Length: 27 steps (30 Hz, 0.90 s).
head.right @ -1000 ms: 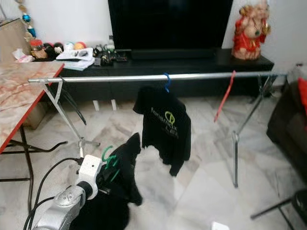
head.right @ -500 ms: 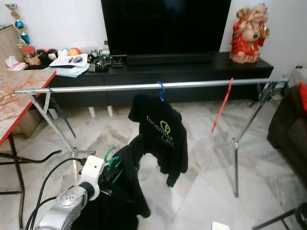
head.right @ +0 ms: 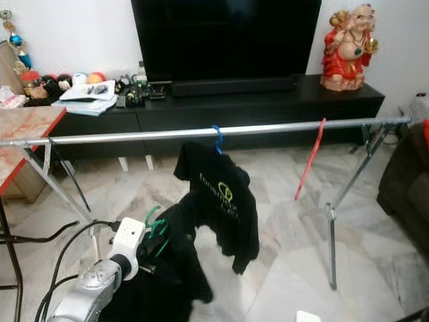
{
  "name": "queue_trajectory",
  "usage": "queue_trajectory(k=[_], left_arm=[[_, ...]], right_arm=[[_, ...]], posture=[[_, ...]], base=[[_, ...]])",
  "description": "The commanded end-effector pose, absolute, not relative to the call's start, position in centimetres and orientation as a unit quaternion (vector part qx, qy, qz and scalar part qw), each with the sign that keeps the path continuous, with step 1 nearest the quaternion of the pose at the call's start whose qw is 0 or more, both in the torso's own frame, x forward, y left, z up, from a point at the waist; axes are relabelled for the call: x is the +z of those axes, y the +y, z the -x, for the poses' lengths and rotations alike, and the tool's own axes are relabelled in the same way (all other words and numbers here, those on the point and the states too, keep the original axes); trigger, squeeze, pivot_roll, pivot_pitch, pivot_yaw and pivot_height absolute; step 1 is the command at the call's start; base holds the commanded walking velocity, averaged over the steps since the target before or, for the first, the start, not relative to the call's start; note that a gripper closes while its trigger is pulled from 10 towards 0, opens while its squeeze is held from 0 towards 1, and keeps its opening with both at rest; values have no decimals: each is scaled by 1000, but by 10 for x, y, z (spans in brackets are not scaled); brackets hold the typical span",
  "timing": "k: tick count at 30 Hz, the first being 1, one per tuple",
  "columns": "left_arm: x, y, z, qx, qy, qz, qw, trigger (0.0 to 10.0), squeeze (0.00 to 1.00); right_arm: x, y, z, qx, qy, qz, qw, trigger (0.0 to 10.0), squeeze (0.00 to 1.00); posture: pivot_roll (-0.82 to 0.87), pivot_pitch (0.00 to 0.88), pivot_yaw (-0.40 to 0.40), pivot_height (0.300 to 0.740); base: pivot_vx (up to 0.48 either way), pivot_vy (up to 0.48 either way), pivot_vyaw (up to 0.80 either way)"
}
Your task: Hang hanger
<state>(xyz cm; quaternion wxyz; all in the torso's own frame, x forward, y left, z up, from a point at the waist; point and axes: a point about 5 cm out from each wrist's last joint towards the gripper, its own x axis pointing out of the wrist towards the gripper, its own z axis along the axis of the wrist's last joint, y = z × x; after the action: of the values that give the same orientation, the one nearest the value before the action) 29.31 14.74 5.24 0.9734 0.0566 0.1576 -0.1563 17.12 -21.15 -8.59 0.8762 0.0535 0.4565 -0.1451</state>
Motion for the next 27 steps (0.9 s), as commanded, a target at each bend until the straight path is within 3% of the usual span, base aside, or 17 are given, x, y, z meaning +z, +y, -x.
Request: queue_trajectory(k=[1,27], left_arm=[[58,156,-297,-143,150,-69,976,10000,0],[59,162,-306,-114,167,-99,974,10000,0]], right_arm=[[-86,-201,-174,-136,456,-62,877,10000,0],[-86,-202,-176,-134,458,-61,877,10000,0]], posture=[[55,28,-4,740],[54,39,-11,740]], base=[[326,0,0],[325,0,0]])
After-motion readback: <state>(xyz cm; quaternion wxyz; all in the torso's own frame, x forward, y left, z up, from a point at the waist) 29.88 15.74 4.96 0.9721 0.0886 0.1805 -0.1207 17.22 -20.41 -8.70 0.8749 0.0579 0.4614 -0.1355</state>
